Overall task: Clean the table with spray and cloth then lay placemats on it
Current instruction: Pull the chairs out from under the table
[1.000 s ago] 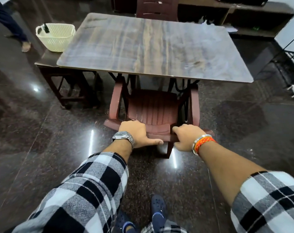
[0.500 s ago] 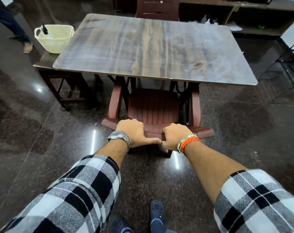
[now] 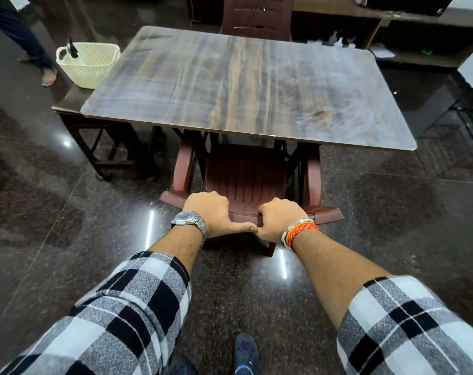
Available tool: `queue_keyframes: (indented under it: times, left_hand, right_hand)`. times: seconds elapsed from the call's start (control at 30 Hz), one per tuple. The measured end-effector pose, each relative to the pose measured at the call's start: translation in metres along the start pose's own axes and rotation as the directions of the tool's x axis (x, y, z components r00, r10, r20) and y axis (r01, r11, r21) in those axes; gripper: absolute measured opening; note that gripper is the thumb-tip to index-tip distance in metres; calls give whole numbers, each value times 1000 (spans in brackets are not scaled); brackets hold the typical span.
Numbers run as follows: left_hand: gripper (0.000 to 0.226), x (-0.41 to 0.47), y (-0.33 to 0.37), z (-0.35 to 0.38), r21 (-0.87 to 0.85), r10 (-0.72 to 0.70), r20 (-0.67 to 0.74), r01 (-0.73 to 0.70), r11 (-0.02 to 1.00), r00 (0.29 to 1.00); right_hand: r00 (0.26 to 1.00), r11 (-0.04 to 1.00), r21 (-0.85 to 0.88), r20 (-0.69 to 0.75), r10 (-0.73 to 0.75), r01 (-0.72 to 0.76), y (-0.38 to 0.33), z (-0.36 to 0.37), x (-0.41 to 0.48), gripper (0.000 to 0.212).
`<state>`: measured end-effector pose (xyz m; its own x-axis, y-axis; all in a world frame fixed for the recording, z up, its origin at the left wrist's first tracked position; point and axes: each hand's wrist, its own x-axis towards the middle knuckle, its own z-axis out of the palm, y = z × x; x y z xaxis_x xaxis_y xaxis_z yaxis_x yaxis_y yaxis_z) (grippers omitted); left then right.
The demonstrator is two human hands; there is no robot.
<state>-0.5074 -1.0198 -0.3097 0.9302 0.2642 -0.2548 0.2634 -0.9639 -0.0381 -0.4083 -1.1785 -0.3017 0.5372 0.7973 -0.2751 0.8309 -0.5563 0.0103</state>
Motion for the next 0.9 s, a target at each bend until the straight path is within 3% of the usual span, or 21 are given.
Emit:
queue_keyframes:
  times: [0.27,0.43,0.57,0.63,0.77,0.9]
  left_hand:
    - [103,-4,0,4,-40,-11,9,11,999,1000]
    - [95,-13,-13,-1,-68,-55,-103,48,997,993]
    - [102,-23,-52,1,-45,-59,-84,55,997,995]
    - [104,-26,-73,-3,-83,-88,-122,79,993,989]
    - [101,-20,-123,-19,-120,-170,-192,149,982,967]
    - [105,-9,-200,-28,-141,-203,-225,174,975,953]
  right_hand:
    - [1000,1000,5,-18,-18,18,2,4,0,56]
    - [997,995,64,6,-78,78,3,1,1,59]
    - [981,980,103,73,-179,171,0,-12,9,83]
    - [979,972,128,20,-203,199,-6,-20,21,89]
    - [965,975,63,-167,-202,214,-37,-45,68,75]
    - [955,974,85,-233,-184,209,-93,-67,138,57]
